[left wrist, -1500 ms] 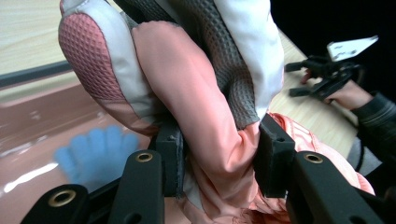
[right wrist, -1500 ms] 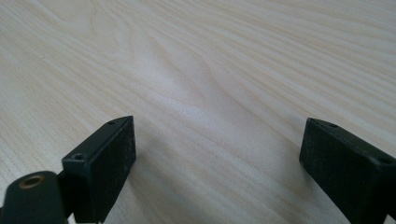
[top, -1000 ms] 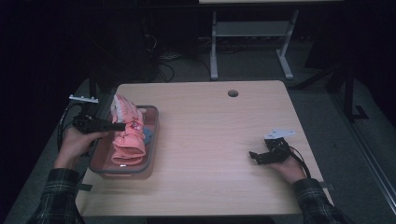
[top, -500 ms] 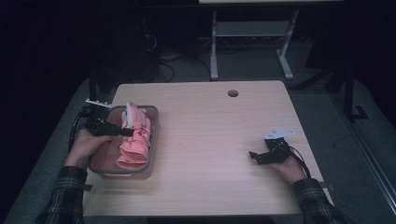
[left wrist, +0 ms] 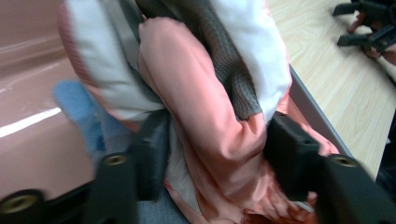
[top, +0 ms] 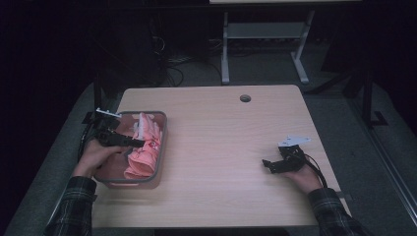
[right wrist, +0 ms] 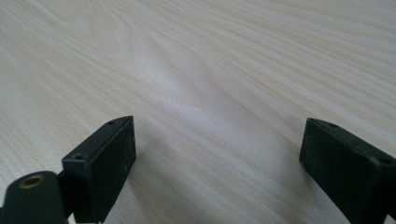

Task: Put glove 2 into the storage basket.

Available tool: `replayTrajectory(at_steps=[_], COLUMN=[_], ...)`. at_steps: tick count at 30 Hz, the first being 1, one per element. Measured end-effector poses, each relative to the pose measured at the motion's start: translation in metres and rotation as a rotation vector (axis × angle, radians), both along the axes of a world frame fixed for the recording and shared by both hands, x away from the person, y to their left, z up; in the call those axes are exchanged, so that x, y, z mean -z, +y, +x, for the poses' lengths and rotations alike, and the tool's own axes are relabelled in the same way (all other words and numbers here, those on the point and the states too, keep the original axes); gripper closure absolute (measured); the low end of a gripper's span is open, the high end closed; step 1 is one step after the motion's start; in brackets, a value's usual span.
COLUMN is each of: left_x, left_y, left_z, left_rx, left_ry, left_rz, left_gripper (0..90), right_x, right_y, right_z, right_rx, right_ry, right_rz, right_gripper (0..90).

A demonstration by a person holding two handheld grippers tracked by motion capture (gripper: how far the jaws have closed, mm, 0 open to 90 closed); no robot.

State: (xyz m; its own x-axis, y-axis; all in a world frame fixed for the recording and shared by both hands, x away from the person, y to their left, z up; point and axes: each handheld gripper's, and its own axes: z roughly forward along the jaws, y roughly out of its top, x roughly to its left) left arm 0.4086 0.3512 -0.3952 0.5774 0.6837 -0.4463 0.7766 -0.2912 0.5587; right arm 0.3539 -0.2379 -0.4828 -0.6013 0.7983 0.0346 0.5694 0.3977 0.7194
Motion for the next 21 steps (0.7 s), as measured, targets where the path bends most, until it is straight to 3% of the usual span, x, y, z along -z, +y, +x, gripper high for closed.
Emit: replayTrajectory(at_steps=[1,3,7,10,11,21], left_x=[-0.002,-0.005,-0.018,-0.024,-0.03,-0.049], left_y=[0.001,0.004,0.008,0.01,0.012,0.003], left_z=[-0.001,-0.002,-0.009,-0.011,-0.014,-0.022], left_rx=[-0.011,-0.031,-0.05,-0.059,-0.067,-0.059], left_ry=[-0.012,-0.026,-0.081,-0.108,-0.13,-0.208], left_rz=[0.009,0.025,0.076,0.094,0.094,0.078], left_gripper=[34.2,23.7,16.9,16.6,15.9,15.8], right_x=[0.0,0.0,0.0,0.0,0.0,0.0], right_y=[0.0,0.0,0.0,0.0,0.0,0.0], right_z=[0.0,0.0,0.0,0.0,0.001,0.001], right_rx=[0.0,0.0,-0.001,-0.002,-0.002,0.001], right_ry=[0.0,0.0,-0.001,-0.001,-0.001,0.002], right_rz=[0.0,0.0,-0.001,-0.002,-0.002,0.002], right_gripper=[10.1,10.1,10.1,10.1,10.1,10.0])
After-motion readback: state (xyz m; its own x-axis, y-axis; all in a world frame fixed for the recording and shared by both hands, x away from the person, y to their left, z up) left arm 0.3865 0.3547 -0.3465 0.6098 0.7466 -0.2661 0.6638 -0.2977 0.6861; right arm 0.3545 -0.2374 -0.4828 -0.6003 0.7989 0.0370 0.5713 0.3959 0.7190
